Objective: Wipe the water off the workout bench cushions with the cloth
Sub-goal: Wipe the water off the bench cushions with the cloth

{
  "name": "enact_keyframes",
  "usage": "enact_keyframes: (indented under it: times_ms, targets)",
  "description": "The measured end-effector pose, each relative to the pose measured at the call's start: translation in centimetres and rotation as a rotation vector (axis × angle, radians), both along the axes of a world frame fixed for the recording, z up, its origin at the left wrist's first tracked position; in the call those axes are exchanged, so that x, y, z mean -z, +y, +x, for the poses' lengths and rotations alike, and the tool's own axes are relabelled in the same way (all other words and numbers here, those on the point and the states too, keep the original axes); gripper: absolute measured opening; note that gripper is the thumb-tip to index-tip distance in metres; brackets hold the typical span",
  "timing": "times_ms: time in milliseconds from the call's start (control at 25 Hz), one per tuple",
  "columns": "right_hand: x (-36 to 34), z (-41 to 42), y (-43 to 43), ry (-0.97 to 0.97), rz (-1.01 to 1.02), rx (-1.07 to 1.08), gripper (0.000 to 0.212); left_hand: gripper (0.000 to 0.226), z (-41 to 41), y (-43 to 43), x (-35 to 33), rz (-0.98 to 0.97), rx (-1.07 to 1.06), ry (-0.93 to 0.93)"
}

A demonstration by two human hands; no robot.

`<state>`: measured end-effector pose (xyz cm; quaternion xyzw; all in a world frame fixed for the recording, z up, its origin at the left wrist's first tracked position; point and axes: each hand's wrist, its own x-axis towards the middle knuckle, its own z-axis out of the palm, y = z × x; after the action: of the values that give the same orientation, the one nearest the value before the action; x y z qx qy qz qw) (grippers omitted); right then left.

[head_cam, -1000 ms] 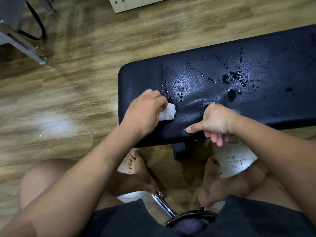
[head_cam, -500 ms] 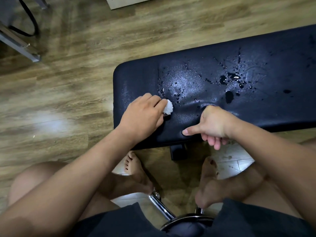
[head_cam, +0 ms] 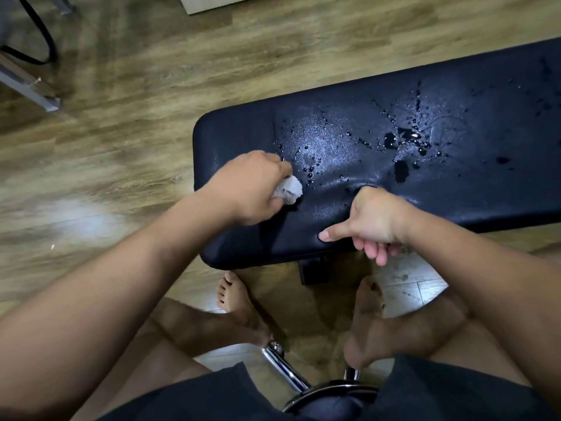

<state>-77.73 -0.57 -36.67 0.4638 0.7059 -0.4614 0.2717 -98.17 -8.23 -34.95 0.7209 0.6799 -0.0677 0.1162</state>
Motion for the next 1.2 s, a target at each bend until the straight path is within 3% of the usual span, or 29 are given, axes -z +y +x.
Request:
enact_keyframes:
  times_ms: [80,240,400,680,880,960,1080,1160,1200]
  targets:
    - [0.0,0.0,0.0,-0.005,-0.003,-0.004,0.052,0.027,-0.5,0.9,-0.2,0.049,-0.002,0.021]
    - [0.2,-0.1,0.1,-0.013,-0.004,-0.005,0.052,0.024,-5.0,7.5,-0.3,0.213,-0.202,0.089]
    - [0.2,-0.1,0.1,-0.023,-0.008,-0.007,0.053,0.030,-5.0,10.0,1.4,0.219,-0.225,0.118]
    - [0.1,0.0,0.2,-0.019,-0.018,-0.003,0.053,0.030,0.1,-1.0,3.1,0.301,-0.077,-0.018]
    - [-0.2,0.2,-0.2,-0.001,0.025,0.004,0.054,0.034,5.5,-9.1,2.6,0.238,-0.040,-0.077]
    - [-0.4,0.4,-0.5,0.027,0.058,0.008,0.054,0.026,6.4,-9.8,2.3,0.332,-0.319,-0.308]
    - [-0.5,1.1,-1.7,0.073,0.125,0.013,0.053,0.021,7.7,-9.8,1.3,0.485,-0.978,-1.099]
    - [-0.6,1.4,-2.7,0.205,0.158,0.077,0.045,0.018,7.9,-9.9,0.9,0.453,-1.172,-1.568]
    - [-0.9,1.4,-3.5,0.333,0.139,0.155,0.039,0.014,7.9,-10.1,0.9,0.401,-1.195,-1.717]
